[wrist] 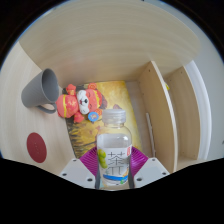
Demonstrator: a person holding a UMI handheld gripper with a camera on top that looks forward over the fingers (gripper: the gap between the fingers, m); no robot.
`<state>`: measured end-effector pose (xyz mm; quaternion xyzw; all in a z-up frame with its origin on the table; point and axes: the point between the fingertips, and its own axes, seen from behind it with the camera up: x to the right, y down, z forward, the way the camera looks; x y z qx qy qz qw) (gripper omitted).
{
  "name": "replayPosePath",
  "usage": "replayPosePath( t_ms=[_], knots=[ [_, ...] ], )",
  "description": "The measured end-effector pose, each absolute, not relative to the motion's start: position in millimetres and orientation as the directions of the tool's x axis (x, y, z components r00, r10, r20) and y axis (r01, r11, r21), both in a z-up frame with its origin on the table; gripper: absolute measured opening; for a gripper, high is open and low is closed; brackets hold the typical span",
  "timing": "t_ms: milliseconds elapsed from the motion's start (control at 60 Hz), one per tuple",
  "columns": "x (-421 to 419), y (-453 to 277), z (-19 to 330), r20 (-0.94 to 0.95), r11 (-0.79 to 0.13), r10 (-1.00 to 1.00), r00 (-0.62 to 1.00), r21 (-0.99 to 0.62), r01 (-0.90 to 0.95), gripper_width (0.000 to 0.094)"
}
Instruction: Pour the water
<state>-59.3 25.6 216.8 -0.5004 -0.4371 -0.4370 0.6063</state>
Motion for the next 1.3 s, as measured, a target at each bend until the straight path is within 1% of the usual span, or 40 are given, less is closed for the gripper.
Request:
replayPosePath(
  t_ms=[117,233,350,450,600,683,817,883,950,1017,1033,1100,1150,1200,1217,1233,1300],
  knots=[
    [-108.4,28.1,213.2,0.992,0.179,-0.123,0.009,0.013,0.984,0.0387],
    [-147.6,30.5,209.0,0.956,0.222,-0.194,-0.22,0.262,0.939,0.0387],
    [-173.9,26.4,202.7,0.879,0.241,-0.264,-0.397,0.459,0.855,0.0386],
    [-193.3,25.6,195.8,0.778,0.233,-0.334,-0.532,0.615,0.753,0.0386],
    [-200.8,31.7,179.8,0.685,0.212,-0.354,-0.636,0.721,0.659,0.0387],
    [-202.4,34.2,173.1,0.674,0.219,-0.351,-0.649,0.734,0.643,0.0387],
    [-199.9,35.6,178.3,0.701,0.216,-0.344,-0.625,0.707,0.674,0.0387],
    [-198.1,37.1,188.5,0.745,0.217,-0.333,-0.578,0.657,0.722,0.0385],
    [-189.7,39.3,203.7,0.835,0.225,-0.298,-0.463,0.533,0.816,0.0387],
    [-179.5,39.6,220.4,0.931,0.241,-0.241,-0.276,0.333,0.912,0.0386],
    [-180.0,39.1,222.9,0.946,0.231,-0.232,-0.227,0.28,0.932,0.0386],
    [-161.7,41.8,239.9,0.988,0.252,-0.148,0.047,-0.008,0.968,0.0388],
    [-151.0,41.0,248.6,0.962,0.246,-0.089,0.257,-0.228,0.942,0.0388],
    [-145.1,39.0,255.6,0.89,0.253,-0.033,0.456,-0.434,0.865,0.0389],
    [-143.3,38.9,256.0,0.855,0.235,-0.033,0.518,-0.497,0.835,0.039],
    [-133.8,39.3,260.4,0.819,0.242,-0.006,0.574,-0.556,0.795,0.039],
    [-119.5,38.3,262.5,0.647,0.217,0.046,0.761,-0.75,0.624,0.0399]
  ],
)
